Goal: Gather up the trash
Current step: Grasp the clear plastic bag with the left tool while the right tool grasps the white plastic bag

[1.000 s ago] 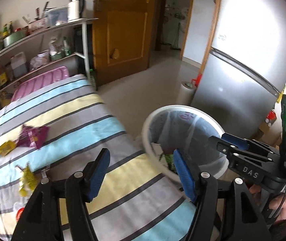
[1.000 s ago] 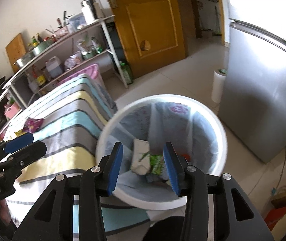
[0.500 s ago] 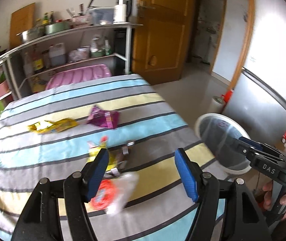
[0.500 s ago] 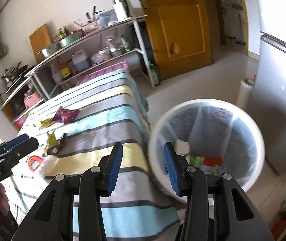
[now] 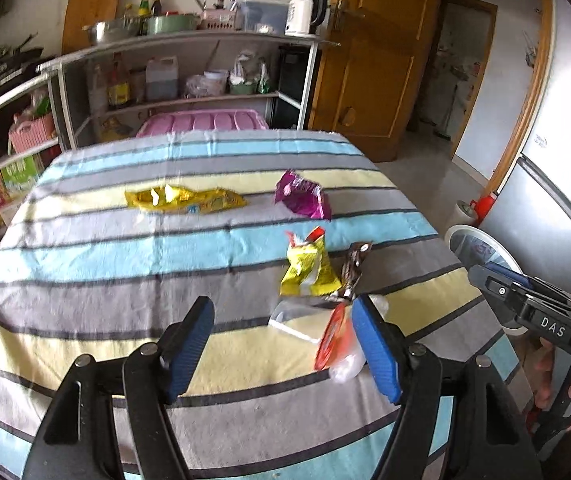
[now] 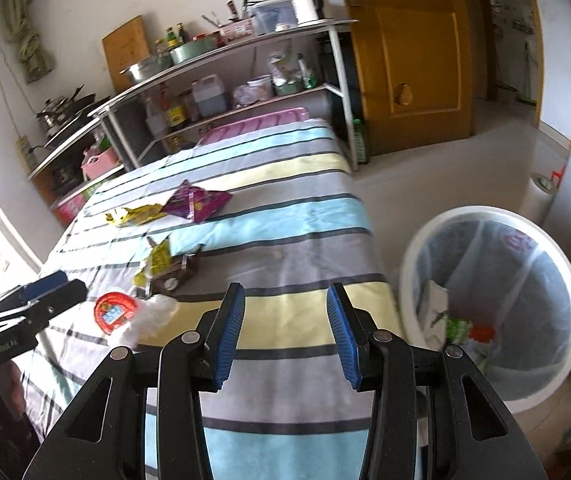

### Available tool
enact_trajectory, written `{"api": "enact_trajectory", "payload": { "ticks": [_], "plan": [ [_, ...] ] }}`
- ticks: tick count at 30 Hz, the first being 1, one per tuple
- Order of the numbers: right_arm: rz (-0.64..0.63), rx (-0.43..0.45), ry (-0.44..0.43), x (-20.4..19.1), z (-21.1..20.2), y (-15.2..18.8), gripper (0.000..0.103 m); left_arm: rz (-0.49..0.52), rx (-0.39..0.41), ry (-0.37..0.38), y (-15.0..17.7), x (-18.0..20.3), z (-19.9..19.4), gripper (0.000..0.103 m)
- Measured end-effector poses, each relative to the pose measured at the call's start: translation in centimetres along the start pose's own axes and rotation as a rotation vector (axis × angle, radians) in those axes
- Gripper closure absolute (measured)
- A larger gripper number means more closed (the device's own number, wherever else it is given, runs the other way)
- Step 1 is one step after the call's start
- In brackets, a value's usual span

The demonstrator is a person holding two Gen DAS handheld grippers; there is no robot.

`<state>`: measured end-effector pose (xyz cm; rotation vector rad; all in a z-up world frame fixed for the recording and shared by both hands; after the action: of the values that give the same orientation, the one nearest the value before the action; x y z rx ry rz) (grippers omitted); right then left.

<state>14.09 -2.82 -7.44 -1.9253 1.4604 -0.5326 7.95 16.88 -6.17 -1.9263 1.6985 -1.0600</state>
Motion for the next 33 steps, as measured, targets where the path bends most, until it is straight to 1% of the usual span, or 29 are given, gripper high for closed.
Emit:
{"api": "enact_trajectory", "payload": {
  "ticks": [3, 5, 8, 10, 13, 15, 17, 18, 19, 20, 22, 23, 25, 27, 29, 33],
  "plan": [
    [-0.024, -0.012, -0.007, -1.4, 0.6, 0.1, 0.059, -0.008, -0.015, 0.053, 0.4, -0.2, 0.3, 0.025],
    [-0.033, -0.017, -0.008, -1.8, 0.8, 0.2, 0.059, -0.011, -0.031, 0.077, 0.6, -0.2, 1.0, 0.025],
    [-0.04, -0.025, -0.012, -2.4, 1.1, 0.3, 0.059, 0.0, -0.048, 0.087, 0.6, -0.1, 2.2, 0.025],
    [-0.046, -0.026, -0.013, -2.8, 1.2, 0.3, 0.059, -0.004, -0.074, 0.084, 0.7, -0.2, 2.9, 0.025],
    [-0.056, -0.026, -0.012, -3.2, 1.3, 0.2, 0.059, -0.005, -0.096, 0.111, 0.9, -0.2, 3.8, 0.025],
    [-0.057, -0.031, -0.013, -3.4, 1.5, 0.3, 0.059, -0.024, -0.103, 0.11, 1.0, -0.6, 4.3, 0.025],
    [-0.059, -0.034, -0.012, -3.6, 1.6, 0.3, 0.059, -0.021, -0.094, 0.104, 1.0, -0.9, 4.2, 0.025],
    [-0.062, -0.037, -0.015, -3.8, 1.6, 0.4, 0.059, -0.024, -0.093, 0.098, 1.0, -1.1, 4.1, 0.026],
    [-0.065, -0.04, -0.018, -4.0, 1.7, 0.4, 0.059, -0.035, -0.095, 0.097, 1.0, -1.4, 4.2, 0.033],
    [-0.069, -0.043, -0.02, -4.2, 1.8, 0.5, 0.059, -0.041, -0.096, 0.107, 1.1, -1.6, 4.2, 0.037],
    [-0.074, -0.05, -0.025, -4.6, 1.9, 0.5, 0.059, -0.053, -0.101, 0.114, 1.2, -2.0, 4.1, 0.048],
    [-0.077, -0.053, -0.033, -4.9, 2.0, 0.6, 0.059, -0.055, -0.101, 0.116, 1.3, -2.1, 4.1, 0.05],
    [-0.081, -0.062, -0.045, -5.5, 2.2, 0.8, 0.059, -0.069, -0.096, 0.118, 1.3, -2.5, 3.9, 0.06],
    [-0.089, -0.067, -0.056, -6.2, 2.3, 0.9, 0.059, -0.073, -0.089, 0.103, 1.3, -3.0, 3.7, 0.06],
    [-0.097, -0.072, -0.068, -6.9, 2.4, 1.1, 0.059, -0.075, -0.082, 0.07, 1.3, -3.6, 3.4, 0.06],
    [-0.102, -0.083, -0.107, -8.4, 2.5, 1.5, 0.059, -0.085, -0.074, 0.054, 1.4, -4.4, 2.9, 0.06]
  ]
}}
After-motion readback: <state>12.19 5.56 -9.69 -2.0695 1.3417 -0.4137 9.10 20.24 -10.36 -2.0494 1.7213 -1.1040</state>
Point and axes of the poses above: each gripper's, at about its wrist camera, not at the fingertips, and z roughly the way its jaws point, x to its right, y to its underside, the point moved 7 cm from there along z, roughly the way its jaws point, and after that the axes turned 11 degrees about y, right-handed, at the moved point
